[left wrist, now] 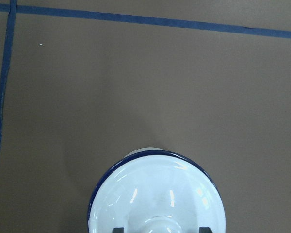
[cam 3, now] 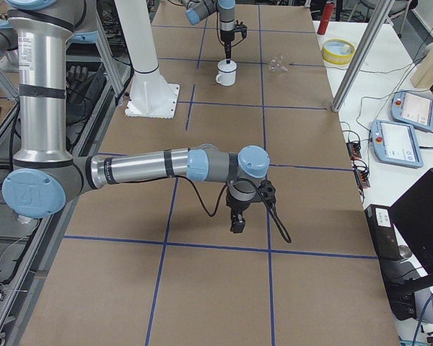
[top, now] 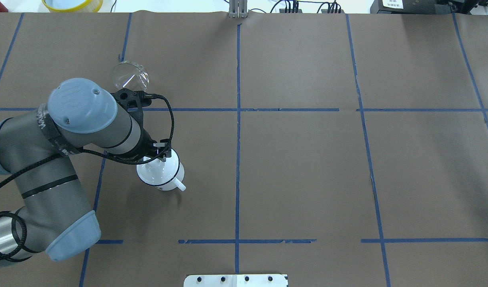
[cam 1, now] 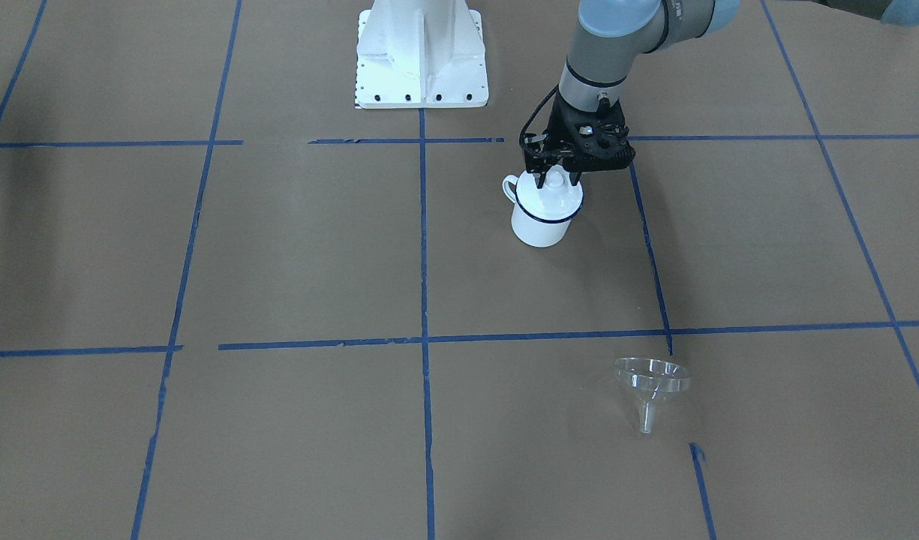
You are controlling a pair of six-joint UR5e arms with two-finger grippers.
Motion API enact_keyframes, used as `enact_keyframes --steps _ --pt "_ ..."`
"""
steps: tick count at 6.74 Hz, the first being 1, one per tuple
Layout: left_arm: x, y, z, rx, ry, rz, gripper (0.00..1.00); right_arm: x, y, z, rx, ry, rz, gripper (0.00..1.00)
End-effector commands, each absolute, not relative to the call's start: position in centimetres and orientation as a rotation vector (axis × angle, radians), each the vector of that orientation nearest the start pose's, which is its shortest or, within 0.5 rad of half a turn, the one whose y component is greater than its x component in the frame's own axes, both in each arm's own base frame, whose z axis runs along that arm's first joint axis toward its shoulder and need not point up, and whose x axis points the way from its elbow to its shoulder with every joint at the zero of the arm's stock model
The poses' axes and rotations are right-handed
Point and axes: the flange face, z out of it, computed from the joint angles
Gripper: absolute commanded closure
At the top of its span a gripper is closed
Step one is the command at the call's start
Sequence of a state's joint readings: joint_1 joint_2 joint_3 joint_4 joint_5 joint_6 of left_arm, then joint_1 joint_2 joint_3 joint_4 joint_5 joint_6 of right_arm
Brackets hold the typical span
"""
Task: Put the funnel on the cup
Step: 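Close the left gripper on the knob of the white lid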
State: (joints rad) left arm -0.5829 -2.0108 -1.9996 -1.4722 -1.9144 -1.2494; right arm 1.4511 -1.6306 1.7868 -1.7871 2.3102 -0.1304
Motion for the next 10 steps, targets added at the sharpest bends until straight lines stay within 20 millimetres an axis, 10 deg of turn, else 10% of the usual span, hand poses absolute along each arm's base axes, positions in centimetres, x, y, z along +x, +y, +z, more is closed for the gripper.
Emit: enact_keyframes --steps 1,7,10 --pt "41.98 -40.15 24.7 0.049 0.823 -0.103 0.39 1.11 -46.18 60.5 -0.053 -0.741 -0.216 0.0" --pt "42.15 -40.13 24.65 0.044 0.823 -0.102 0.44 1.11 -46.18 60.5 -0.053 -0.741 -0.216 0.0" --pt "42.21 -40.13 24.34 0.04 0.827 -0.107 1.0 1.11 -46.18 60.51 -0.053 -0.741 -0.216 0.0"
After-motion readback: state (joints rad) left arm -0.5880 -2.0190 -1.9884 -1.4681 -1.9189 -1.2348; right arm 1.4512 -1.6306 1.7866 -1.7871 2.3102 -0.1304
